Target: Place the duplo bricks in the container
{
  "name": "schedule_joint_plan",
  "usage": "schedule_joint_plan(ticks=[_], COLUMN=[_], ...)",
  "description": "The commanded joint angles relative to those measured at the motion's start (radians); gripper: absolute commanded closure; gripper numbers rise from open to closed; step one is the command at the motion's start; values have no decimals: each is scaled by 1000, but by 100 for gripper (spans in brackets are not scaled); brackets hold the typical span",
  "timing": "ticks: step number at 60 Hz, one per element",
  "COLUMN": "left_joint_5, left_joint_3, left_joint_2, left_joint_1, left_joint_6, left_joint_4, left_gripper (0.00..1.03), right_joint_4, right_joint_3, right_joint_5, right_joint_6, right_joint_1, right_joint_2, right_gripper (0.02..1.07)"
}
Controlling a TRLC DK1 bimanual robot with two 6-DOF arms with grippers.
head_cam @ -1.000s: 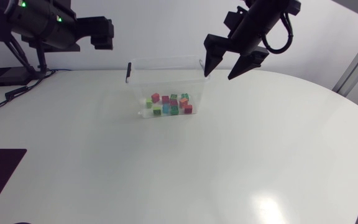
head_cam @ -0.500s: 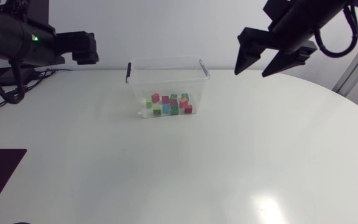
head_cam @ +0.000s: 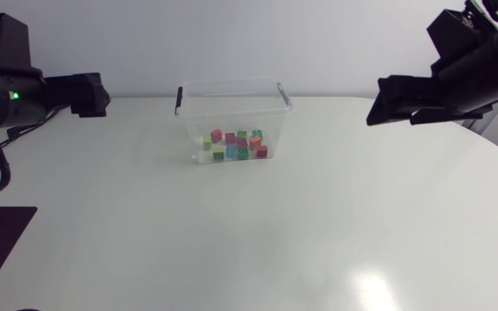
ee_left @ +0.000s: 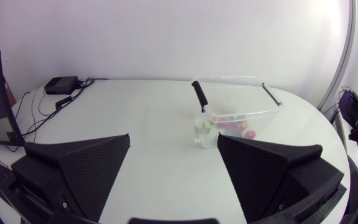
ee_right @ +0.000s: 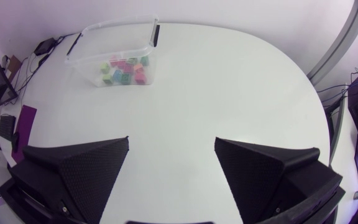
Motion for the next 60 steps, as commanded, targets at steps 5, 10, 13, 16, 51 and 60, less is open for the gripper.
schedule_joint_plan(ticks=[5,10,13,16,51,60], left_joint_5=[-12,-24,-24,-24,-24,-24], left_joint_3=[-118,-163,-190,-215,-494,-551], left_joint_2=[-80,-113,-137,-160,-393,-436], left_joint_1=[21,35,50,55,143,144], left_joint_6=[43,61,72,87,221,245], left_joint_4=[56,81,96,109,271,308], left_gripper=[5,5,5,5,5,5], right_joint_4=[66,104,127,152,336,397], right_joint_3=[-179,-255,-299,-336,-670,-736], right_joint_5=[13,11,11,13,14,22], right_joint_6=[-36,-54,-76,-94,-246,-263], right_joint_1=[-46,-83,-114,-135,-279,-285], right_joint_2=[-105,-159,-197,-234,-547,-612], right_gripper=[7,7,7,7,7,7])
